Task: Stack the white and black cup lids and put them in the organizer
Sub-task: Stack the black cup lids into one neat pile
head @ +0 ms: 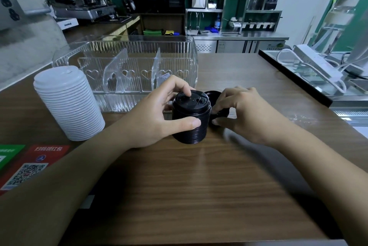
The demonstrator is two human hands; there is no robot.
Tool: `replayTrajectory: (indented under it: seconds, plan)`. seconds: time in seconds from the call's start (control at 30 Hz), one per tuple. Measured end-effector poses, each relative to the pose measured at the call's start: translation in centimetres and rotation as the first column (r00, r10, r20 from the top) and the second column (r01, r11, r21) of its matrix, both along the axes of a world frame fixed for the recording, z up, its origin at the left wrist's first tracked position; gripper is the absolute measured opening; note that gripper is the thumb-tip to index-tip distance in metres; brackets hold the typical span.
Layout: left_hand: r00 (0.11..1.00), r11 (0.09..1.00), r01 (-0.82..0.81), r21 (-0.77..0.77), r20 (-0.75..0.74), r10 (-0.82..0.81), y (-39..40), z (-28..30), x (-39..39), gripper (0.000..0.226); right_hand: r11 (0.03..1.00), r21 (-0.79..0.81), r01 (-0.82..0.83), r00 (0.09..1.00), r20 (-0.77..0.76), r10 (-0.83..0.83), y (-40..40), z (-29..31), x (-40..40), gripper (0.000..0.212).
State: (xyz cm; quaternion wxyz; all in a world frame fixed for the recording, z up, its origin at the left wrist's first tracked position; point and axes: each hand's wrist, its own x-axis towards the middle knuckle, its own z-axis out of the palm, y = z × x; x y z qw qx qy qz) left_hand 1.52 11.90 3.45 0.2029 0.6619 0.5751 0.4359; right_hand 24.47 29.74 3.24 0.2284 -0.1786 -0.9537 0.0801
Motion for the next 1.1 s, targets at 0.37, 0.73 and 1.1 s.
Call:
replayTrajectory:
  seconds: [0.37,0.73,1.1]
  plan:
    - [1.0,1.0,-0.01,-0.014,-0.005,0.009,-0.1,0.0,0.0,0.051,0.996,0.037,0.083,0.996,-0.011,-0.083,-0.2,-0.3,-0.6,0.017]
    - [1.0,1.0,-0.009,-0.008,-0.008,0.009,-0.1,0.0,-0.1,0.051,0.973,-0.233,-0.002,0.985,-0.166,-0.038,-0.1,1.2,0.6,0.014]
    - [0.997,0.99,-0.07,0.122,0.033,0.066,-0.1,0.2,0.5,0.044,0.877,-0.448,-0.171,0.823,-0.555,-0.123,-1.5,3.2,0.7,0.021]
